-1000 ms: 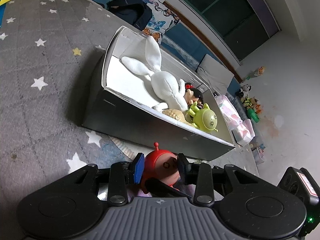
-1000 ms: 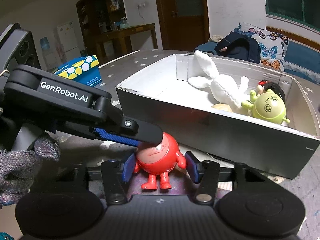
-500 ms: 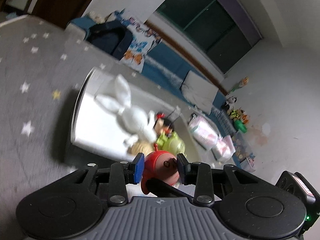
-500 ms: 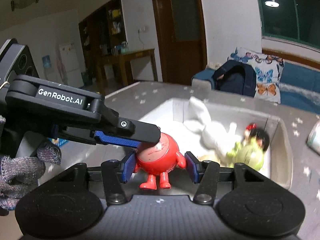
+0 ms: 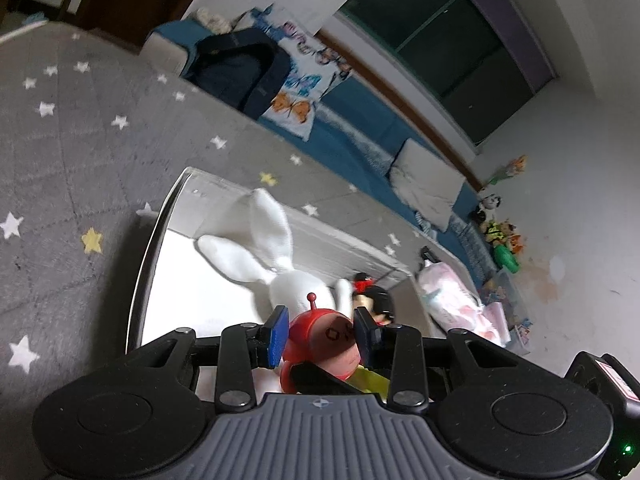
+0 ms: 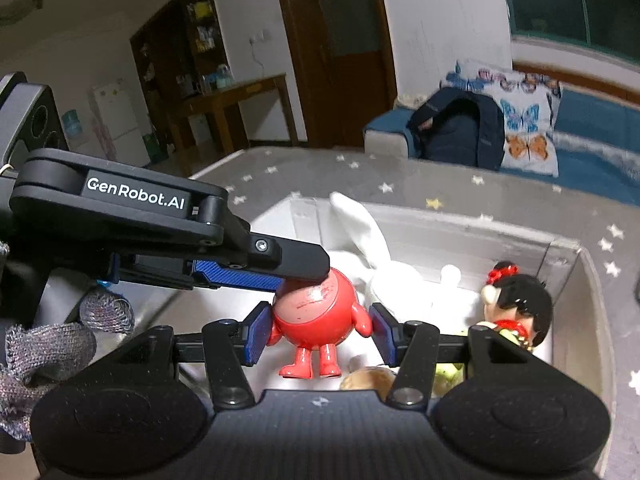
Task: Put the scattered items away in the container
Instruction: 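Carry the red toy into the box and lower it with the left gripper, then open the left gripper and withdraw it from the box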
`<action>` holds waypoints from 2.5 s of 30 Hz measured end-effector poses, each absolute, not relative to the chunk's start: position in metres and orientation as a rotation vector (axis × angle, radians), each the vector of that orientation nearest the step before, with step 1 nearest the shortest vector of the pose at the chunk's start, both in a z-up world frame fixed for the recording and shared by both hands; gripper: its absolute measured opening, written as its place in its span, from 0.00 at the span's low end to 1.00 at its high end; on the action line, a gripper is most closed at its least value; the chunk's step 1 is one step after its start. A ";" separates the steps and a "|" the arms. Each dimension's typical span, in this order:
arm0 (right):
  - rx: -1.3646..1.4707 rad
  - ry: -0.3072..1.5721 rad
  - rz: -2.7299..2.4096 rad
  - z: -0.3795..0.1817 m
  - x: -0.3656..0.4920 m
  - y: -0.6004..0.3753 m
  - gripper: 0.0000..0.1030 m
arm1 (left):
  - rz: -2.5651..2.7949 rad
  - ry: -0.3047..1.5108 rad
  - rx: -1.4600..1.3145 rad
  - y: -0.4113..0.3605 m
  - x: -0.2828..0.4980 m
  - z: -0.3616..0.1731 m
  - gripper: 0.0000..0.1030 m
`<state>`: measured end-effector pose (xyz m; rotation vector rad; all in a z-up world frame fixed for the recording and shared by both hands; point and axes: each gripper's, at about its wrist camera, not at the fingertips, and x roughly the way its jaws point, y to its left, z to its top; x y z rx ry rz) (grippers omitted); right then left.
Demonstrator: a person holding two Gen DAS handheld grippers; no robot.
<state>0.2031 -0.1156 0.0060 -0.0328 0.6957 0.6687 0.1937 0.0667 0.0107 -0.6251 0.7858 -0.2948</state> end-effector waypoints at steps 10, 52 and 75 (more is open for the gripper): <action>-0.064 0.772 0.675 -0.014 0.221 -0.109 0.50 | -0.266 0.828 -0.591 0.065 0.207 -0.009 0.36; -0.105 0.716 0.645 0.004 0.200 -0.119 0.60 | -0.175 0.728 -0.303 0.044 0.175 0.022 0.36; -0.092 0.574 0.586 0.026 0.110 -0.155 0.90 | -0.171 0.651 -0.180 0.014 0.098 0.039 0.37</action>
